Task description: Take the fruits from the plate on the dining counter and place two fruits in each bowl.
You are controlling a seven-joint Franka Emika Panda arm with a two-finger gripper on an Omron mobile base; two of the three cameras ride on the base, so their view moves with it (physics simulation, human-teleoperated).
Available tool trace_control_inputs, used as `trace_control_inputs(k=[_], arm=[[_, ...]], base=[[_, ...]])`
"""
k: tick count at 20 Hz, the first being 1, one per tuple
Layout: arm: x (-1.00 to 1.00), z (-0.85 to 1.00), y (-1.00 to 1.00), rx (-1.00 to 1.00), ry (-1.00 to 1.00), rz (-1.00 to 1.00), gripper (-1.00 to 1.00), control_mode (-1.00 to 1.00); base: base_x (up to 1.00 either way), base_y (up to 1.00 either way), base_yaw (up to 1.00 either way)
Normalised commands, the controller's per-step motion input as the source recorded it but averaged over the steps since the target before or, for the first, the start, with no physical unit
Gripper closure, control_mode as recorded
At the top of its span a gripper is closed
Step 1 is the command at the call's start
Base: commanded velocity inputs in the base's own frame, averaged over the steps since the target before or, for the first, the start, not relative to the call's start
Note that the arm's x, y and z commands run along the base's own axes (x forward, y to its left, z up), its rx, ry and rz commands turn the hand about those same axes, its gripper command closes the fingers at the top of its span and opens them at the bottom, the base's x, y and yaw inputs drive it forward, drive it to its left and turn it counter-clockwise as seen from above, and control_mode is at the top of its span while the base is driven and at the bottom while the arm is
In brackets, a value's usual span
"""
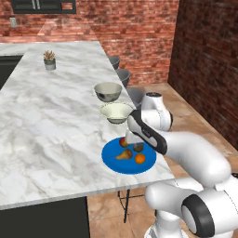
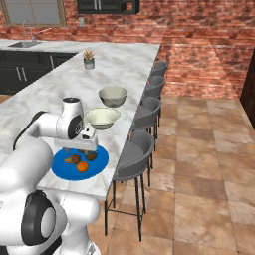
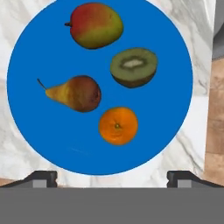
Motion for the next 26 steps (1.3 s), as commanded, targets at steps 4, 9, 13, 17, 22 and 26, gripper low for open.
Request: trace_control_inputs(k=[4,9,13,17,22,26], arm=[[0.04,-0.48,0.00,0.00,0.00,0.00,-1.00,-1.00],[0.17,-0.58,0.00,0.00,0.00,0.00,-1.00,-1.00],[0.16,-0.45,0.00,0.00,0.00,0.00,-1.00,-1.00],[0.08,-0.33,0.01,0.00,0.00,0.00,-1.00,-1.00],[0.04,-0.18,0.02,0.00,0.00,0.00,-1.00,-1.00],[0.00,-0.06,0.00,0.00,0.00,0.00,-1.00,-1.00]], base=[[0.00,0.00,0.00],[0.00,0.00,0.00],[0.00,0.00,0.00],[0.00,0.00,0.00],[0.00,0.00,0.00],[0.00,0.00,0.00]])
